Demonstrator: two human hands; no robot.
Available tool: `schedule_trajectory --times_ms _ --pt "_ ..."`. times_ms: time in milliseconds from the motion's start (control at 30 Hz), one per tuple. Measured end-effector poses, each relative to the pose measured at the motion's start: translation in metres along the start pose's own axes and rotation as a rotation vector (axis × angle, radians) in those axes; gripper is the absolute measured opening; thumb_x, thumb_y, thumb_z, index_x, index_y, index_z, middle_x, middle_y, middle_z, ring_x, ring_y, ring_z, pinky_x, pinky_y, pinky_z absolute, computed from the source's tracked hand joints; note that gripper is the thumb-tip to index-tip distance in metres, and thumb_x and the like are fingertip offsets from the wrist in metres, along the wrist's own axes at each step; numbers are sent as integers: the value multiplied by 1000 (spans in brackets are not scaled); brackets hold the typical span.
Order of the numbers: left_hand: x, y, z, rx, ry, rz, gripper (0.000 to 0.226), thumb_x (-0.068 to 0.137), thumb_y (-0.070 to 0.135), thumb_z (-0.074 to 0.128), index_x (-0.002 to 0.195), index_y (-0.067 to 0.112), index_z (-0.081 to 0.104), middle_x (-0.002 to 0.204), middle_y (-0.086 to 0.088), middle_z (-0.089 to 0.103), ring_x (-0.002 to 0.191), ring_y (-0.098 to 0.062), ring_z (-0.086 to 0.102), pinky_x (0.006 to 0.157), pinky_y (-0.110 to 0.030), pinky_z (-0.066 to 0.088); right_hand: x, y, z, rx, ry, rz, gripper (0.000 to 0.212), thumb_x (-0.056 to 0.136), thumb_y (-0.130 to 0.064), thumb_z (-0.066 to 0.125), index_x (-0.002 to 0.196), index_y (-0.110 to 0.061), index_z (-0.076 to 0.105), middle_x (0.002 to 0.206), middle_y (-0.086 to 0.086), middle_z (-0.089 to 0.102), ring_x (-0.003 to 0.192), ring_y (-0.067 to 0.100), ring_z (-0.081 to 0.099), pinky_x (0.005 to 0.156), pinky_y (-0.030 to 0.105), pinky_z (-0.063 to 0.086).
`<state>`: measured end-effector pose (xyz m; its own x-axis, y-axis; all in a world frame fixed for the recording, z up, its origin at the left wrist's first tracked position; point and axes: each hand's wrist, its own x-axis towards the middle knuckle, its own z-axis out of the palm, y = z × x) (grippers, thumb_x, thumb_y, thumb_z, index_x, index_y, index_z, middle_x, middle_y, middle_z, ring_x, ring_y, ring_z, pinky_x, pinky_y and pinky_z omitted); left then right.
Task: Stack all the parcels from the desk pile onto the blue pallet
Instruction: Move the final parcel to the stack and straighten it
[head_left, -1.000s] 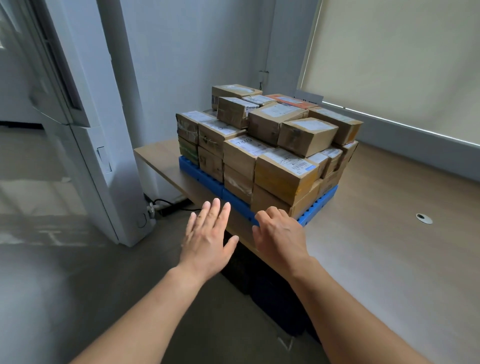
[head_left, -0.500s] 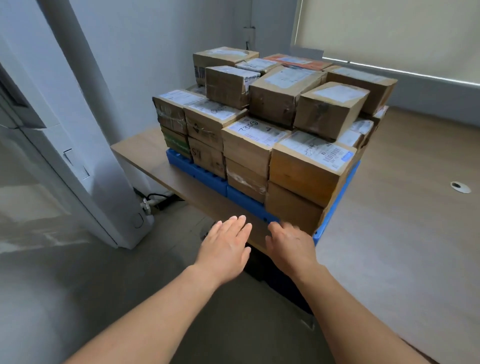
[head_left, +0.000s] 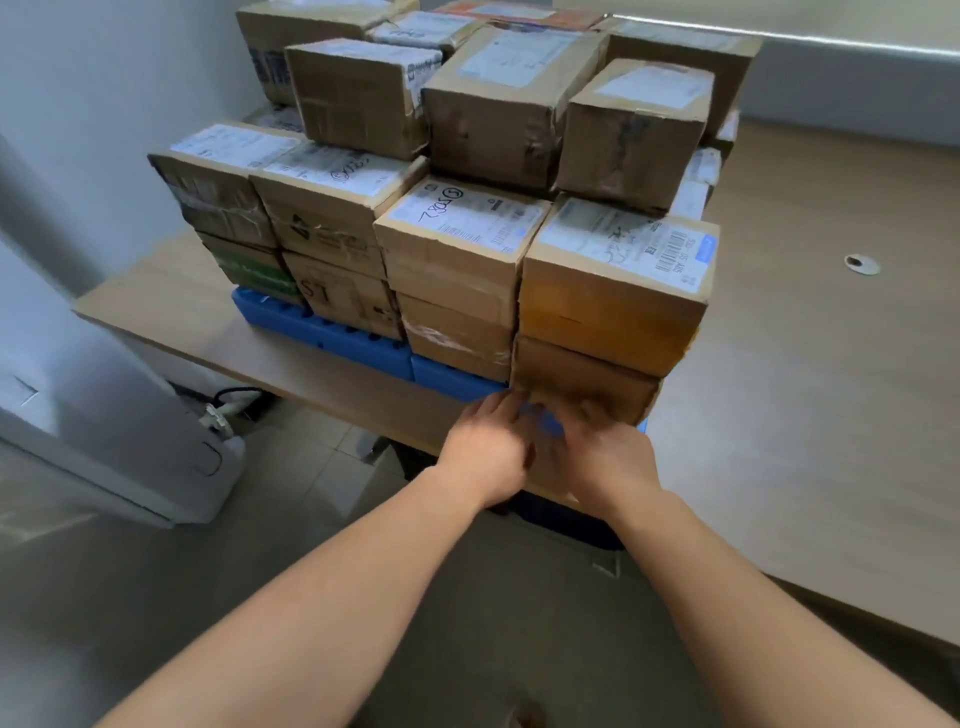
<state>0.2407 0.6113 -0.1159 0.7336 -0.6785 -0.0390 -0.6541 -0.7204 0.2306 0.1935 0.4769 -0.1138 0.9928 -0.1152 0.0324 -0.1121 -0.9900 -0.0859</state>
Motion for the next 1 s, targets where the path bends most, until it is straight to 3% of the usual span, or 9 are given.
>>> schedule_trajectory --times_ms 133,433,500,567,600,700,800,867,1000 --pt "18 -13 -5 10 -30 19 52 93 20 49 143 16 36 142 -9 38 128 -32 35 102 -38 31 9 -7 -9 13 -78 115 41 97 -38 37 138 -29 36 134 3 48 109 30 57 81 32 46" --pt "31 -41 -16 -23 -109 119 50 94 26 45 143 19 33 143 -5 34 132 -26 29 105 -35 27 16 -24 -4 26 -120 305 39 94 -34 43 133 -28 40 131 2 50 106 30 56 72 29 43" --pt "23 -51 -16 -36 -94 141 49 94 27 46 141 20 36 142 -3 37 130 -25 31 103 -34 28 15 -39 -6 46 -3 261 34 87 -28 51 120 -22 58 112 6 62 87 32 64 59 31 49" --pt "13 -63 -20 -53 -113 130 48 95 29 44 141 21 35 144 0 36 132 -23 30 104 -33 28 15 -52 -10 -19 60 223 21 71 -19 68 92 -13 67 83 8 67 61 32 63 42 26 39" --pt "8 -74 -24 -53 -136 117 48 96 30 43 142 22 35 145 1 34 133 -22 29 106 -33 27 18 -62 -13 -37 23 223 22 72 -19 70 92 -13 64 84 8 66 64 31 63 45 25 35" --pt "-4 -113 -41 -19 -155 71 49 96 32 42 144 22 33 146 1 35 134 -22 29 107 -35 29 30 -91 -15 -18 -45 221 26 95 -28 45 118 -18 53 111 4 60 91 26 61 61 28 34" --pt "-6 -152 -65 47 -123 29 48 95 31 42 141 20 37 143 -2 40 131 -25 35 103 -36 33 47 -120 -24 -25 -3 208 35 98 -28 40 131 -21 49 127 5 55 102 26 59 71 32 46" --pt "-3 -171 -82 88 -134 -5 45 96 31 42 139 18 39 139 -5 43 128 -27 40 101 -37 36 60 -136 -30 -24 3 206 34 99 -27 39 130 -21 51 125 7 59 103 25 60 74 32 47" --pt "3 -197 -108 157 -166 -50 36 97 29 42 126 9 51 131 -10 51 121 -29 47 98 -37 38 77 -149 -35 -28 -26 262 30 99 -27 40 121 -20 58 114 6 64 96 24 62 65 29 38"
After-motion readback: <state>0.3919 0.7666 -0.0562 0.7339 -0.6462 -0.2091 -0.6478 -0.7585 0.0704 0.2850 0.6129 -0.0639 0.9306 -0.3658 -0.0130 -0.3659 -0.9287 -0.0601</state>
